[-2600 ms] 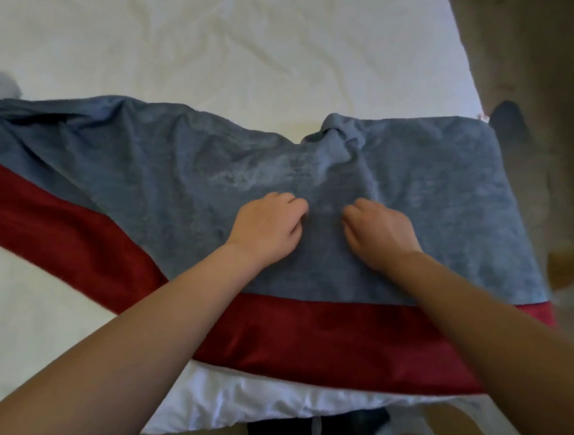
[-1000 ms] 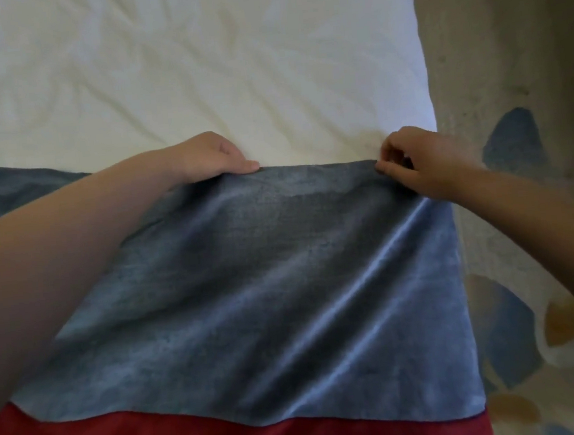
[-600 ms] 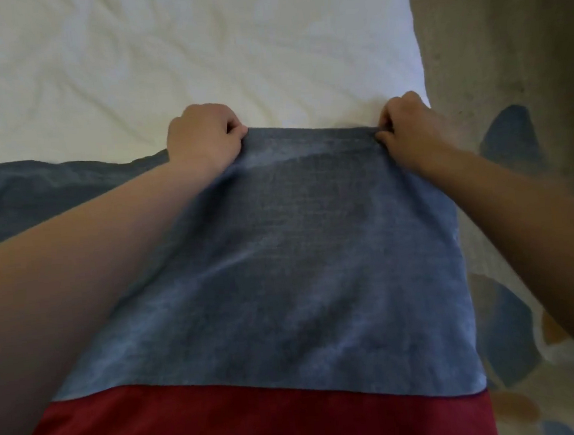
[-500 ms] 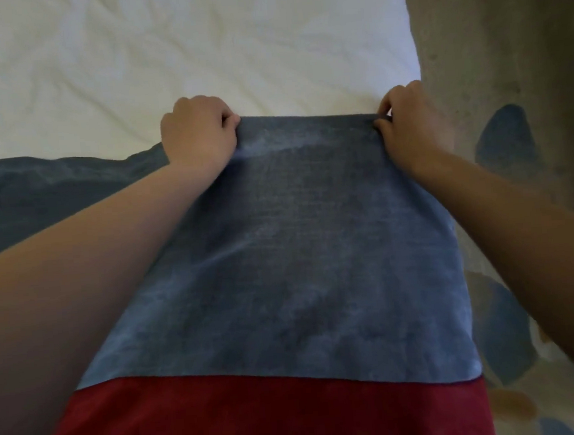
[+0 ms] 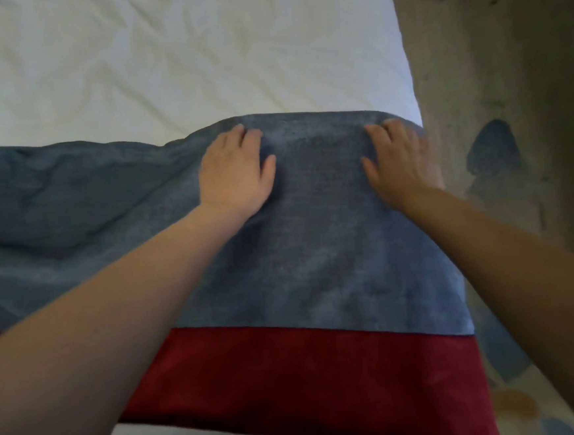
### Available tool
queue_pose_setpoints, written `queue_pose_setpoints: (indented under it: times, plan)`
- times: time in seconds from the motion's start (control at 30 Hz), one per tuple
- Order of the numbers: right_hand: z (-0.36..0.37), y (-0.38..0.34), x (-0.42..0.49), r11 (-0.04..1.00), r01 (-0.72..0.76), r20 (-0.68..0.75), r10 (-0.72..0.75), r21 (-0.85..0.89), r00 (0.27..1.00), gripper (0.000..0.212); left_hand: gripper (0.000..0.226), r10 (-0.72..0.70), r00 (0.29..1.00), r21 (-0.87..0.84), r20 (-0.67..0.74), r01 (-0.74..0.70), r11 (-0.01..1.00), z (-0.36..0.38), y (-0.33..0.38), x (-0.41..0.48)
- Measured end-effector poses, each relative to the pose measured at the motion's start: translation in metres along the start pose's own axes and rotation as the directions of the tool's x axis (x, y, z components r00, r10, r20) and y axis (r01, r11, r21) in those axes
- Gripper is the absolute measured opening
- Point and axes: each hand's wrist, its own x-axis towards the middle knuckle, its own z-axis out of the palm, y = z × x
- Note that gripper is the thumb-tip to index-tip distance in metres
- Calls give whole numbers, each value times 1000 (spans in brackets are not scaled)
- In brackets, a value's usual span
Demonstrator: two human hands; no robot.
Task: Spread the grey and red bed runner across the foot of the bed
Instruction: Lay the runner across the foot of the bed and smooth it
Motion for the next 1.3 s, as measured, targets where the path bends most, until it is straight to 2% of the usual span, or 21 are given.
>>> queue_pose_setpoints:
  times: [0.13,0.33,0.53,0.6,0.67,0.77,0.83,0.9,0.97,1.07,1.2,1.3]
  plan:
    - [-1,-27,-53,1000,1,-5,-1,6,1000,54,48,58,995,30,81,-60,998,-4,3,-47]
    - [-3,-69,-138,1000,5,-1,-5,9,1000,54,50,119,987,11,108,-121,993,-13,5,-130]
    - [0,-103,-226,999,-35,5,35,2,999,49,46,266,954,21,141,-271,962,-13,2,-210]
    - [1,-110,-258,999,-45,28,45,-8,999,42,43,355,925,13,136,-360,933,-12,3,-235]
    - [6,-114,-289,1000,-20,78,19,16,997,35,41,457,869,22,192,-469,883,-6,1,-260]
    - [18,-113,-328,990,133,222,-139,42,965,38,36,529,776,84,343,-586,806,4,-10,-289]
    - [24,-108,-341,977,207,241,-211,43,947,35,25,495,790,105,361,-562,821,7,-17,-298]
    - [25,-105,-344,975,222,201,-216,-7,955,18,15,417,837,105,354,-478,872,10,-19,-304]
    - [22,-101,-345,972,225,174,-209,-73,962,25,11,376,857,94,352,-432,897,12,-15,-309]
    - [19,-84,-353,948,288,163,-266,-133,950,37,8,426,838,11,342,-457,890,10,3,-324]
    - [18,-56,-370,895,409,292,-348,-179,891,33,9,457,822,-31,339,-476,879,16,33,-349]
    - [22,-47,-373,913,377,358,-302,-159,884,27,16,441,827,-64,349,-449,891,23,35,-353]
